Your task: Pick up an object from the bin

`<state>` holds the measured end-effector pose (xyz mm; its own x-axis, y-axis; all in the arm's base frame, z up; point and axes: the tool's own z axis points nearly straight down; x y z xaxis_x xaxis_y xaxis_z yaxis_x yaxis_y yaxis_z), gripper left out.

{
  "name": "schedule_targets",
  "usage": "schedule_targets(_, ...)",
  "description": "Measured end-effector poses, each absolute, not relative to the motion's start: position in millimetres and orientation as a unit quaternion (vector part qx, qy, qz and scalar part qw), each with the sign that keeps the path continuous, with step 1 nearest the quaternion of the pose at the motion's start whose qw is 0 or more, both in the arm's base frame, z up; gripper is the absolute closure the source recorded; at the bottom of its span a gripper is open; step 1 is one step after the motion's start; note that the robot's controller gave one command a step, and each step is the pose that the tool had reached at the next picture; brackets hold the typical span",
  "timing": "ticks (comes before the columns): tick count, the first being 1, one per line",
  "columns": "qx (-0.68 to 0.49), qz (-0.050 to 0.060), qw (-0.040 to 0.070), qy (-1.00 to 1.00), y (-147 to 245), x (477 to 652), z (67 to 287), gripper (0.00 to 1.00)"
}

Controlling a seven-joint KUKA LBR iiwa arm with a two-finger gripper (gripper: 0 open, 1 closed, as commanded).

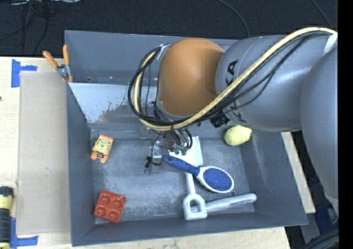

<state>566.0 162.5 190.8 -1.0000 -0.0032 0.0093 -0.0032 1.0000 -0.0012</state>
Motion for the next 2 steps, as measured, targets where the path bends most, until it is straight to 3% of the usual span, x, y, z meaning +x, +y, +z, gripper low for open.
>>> schedule_targets(1, -0.001, 0.0, 0.001, -1.0, 161, 567.3, 196, 0.0)
schedule_targets(2, 0.044, 0.0, 0.002, -0.999, 185, 539.5, 143, 0.0)
